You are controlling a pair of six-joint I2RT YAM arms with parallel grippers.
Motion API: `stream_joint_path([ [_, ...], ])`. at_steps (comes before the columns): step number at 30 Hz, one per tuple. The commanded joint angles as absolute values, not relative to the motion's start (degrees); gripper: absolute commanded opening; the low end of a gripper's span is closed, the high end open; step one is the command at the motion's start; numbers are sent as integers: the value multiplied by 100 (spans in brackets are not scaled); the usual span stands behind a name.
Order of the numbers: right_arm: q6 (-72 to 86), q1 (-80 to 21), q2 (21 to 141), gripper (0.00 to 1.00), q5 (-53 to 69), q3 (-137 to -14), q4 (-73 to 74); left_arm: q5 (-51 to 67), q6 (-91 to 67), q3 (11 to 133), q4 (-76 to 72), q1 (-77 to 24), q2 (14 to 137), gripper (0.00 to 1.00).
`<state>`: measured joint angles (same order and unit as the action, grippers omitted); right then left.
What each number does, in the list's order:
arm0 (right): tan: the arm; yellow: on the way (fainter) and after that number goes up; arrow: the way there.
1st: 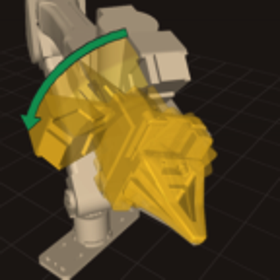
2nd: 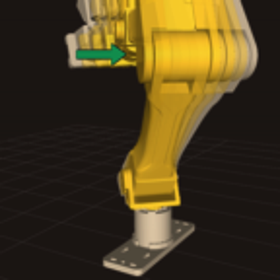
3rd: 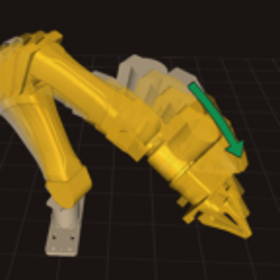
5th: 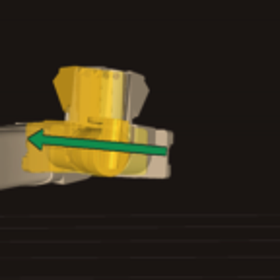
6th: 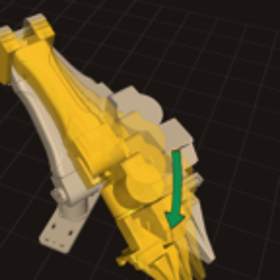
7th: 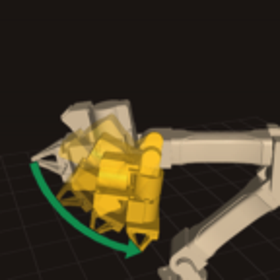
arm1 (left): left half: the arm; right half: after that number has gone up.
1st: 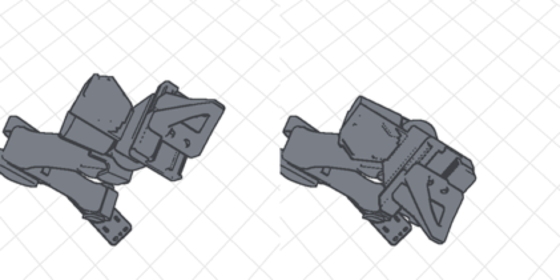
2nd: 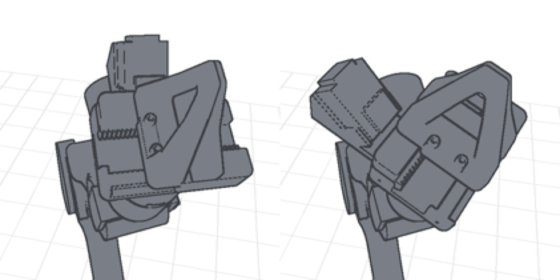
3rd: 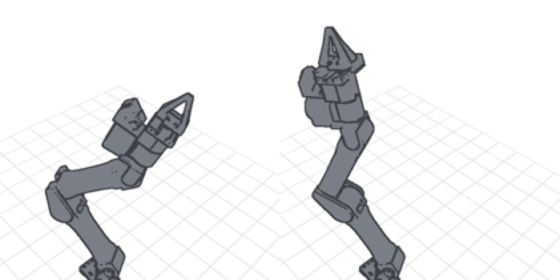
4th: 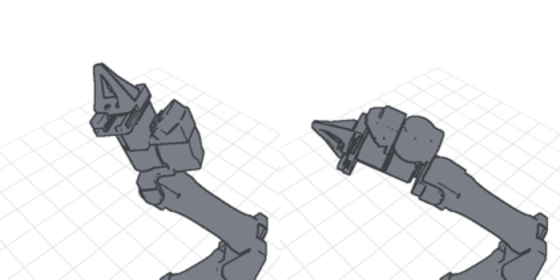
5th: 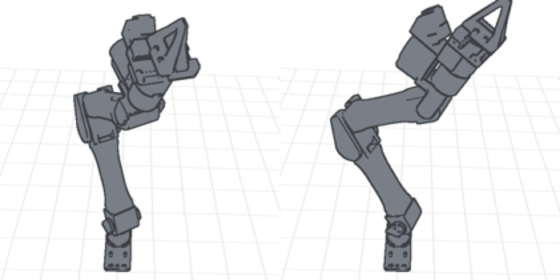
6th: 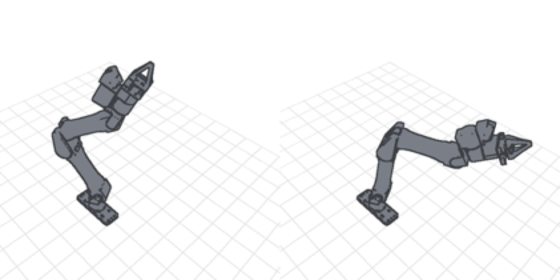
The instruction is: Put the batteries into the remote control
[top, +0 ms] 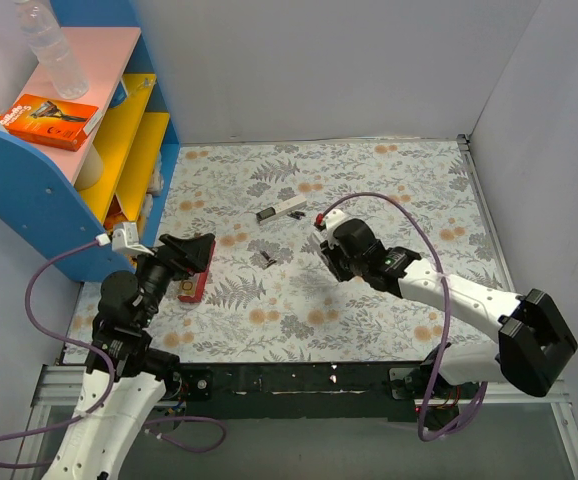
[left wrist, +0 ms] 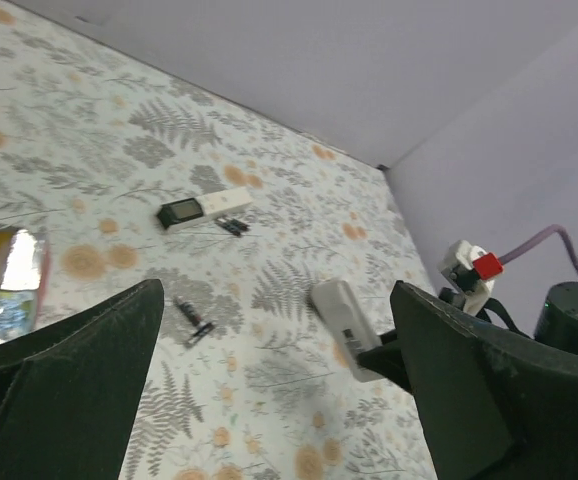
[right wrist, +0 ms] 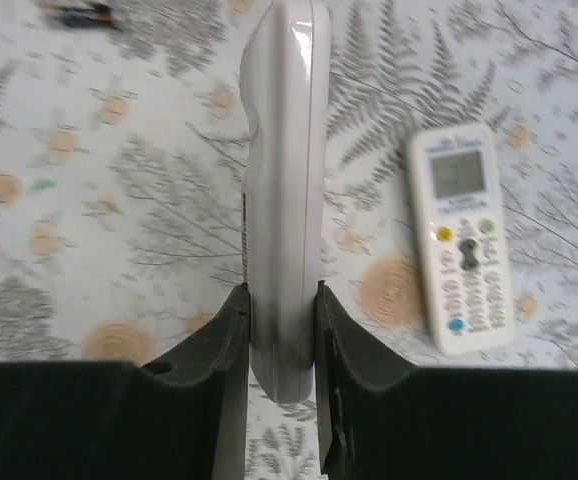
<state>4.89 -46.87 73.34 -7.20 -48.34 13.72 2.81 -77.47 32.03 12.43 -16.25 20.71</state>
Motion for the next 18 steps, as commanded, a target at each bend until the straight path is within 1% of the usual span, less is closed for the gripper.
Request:
stream_joint_path([
  [1, 18, -4667, 7610, 1, -2741, -4632, 1521, -720, -6944, 3244, 2083, -1626, 1829, 98],
  [8, -290, -4702, 8339, 1, -3470, -4438, 1310, -1010, -6864, 3085, 2048, -1617, 1600, 98],
  [12, -343, -4912, 8709, 1, -3910, -4438, 1345, -1063, -6855, 3085, 2013, -1626, 1582, 98],
  [15, -299, -5036, 9026, 6, -4122, -4465, 1432, -1107, -6864, 3085, 2013, -1626, 1556, 98],
  [16, -281, -5062, 9087, 11, -4122, -4482, 1502, -1116, -6864, 3094, 2030, -1626, 1538, 98],
  [18, -194, -5185, 9193, 18, -3991, -4517, 1564, -1125, -6847, 3103, 2039, -1626, 1503, 98],
])
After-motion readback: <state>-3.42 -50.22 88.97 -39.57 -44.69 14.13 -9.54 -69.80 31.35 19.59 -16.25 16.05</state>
